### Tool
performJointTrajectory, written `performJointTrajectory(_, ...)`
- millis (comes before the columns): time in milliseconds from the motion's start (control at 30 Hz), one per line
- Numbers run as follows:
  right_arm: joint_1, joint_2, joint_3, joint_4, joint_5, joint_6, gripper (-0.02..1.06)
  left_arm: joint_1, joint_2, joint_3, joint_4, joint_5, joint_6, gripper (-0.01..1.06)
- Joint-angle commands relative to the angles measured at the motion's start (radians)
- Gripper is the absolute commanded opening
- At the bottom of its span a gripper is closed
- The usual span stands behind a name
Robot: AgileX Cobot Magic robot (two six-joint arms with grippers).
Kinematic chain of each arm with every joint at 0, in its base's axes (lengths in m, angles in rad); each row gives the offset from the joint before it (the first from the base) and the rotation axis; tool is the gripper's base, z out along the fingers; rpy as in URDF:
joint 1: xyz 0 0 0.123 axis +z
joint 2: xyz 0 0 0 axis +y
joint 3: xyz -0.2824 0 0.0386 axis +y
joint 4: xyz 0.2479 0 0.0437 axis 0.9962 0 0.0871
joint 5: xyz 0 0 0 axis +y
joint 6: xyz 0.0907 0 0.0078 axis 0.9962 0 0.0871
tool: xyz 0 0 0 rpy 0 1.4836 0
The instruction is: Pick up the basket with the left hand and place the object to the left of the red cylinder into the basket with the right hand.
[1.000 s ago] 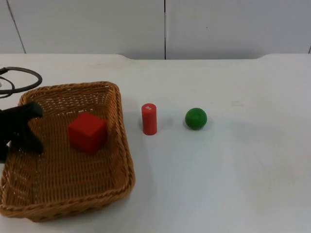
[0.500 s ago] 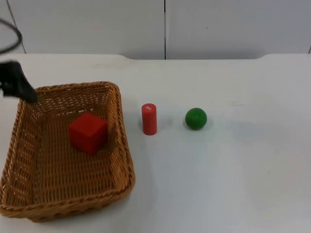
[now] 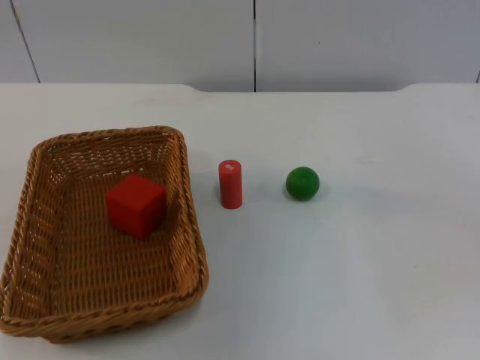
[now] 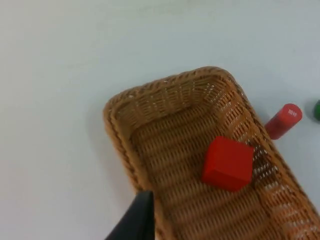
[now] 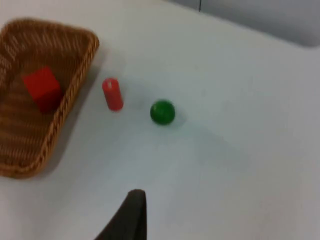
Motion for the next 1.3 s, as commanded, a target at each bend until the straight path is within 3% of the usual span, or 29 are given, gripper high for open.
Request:
performJointTrajectory(0, -0.006, -0.079, 0.005, 0.000, -0.025, 0.002, 1.01, 0.001, -0.115, -0.003, 0.102, 0.053, -0.070, 1.05)
performJointTrajectory(267, -0.006, -0.268, 0.005, 0.005, 0.020, 0.002, 1.01, 0.001, -0.334, -0.003, 0.135, 0.154, -0.110, 1.05)
performJointTrajectory(400, -0.006, -0.329, 0.005, 0.005, 0.077, 0.002, 1.01, -0.029, -0.401, -0.003, 0.133, 0.154, -0.133, 1.05)
performJointTrajectory(567, -0.006, -0.411, 0.012, 0.003, 0.185, -0.019, 1.01, -0.183, -0.448, -0.002, 0.160, 0.181, -0.152, 1.05)
performJointTrajectory(667, -0.006, -0.458, 0.043, 0.003, 0.197, -0.024, 1.01, -0.200, -0.465, -0.002, 0.190, 0.214, -0.198, 1.05)
performJointTrajectory(767, -0.006, -0.513, 0.082, 0.003, 0.201, -0.048, 1.01, -0.200, -0.497, 0.022, 0.204, 0.217, -0.248, 1.05)
performJointTrajectory(933, -0.006, -0.669, 0.183, 0.003, 0.201, -0.047, 1.01, -0.200, -0.648, 0.176, 0.211, 0.196, -0.265, 1.05)
performJointTrajectory(1133, -0.006, -0.813, 0.246, 0.002, 0.217, -0.043, 1.01, -0.200, -0.812, 0.208, 0.319, 0.200, -0.405, 1.05)
performJointTrajectory(1267, -0.006, -0.814, 0.264, 0.002, 0.266, -0.039, 1.01, -0.200, -0.885, 0.208, 0.364, 0.247, -0.405, 1.05)
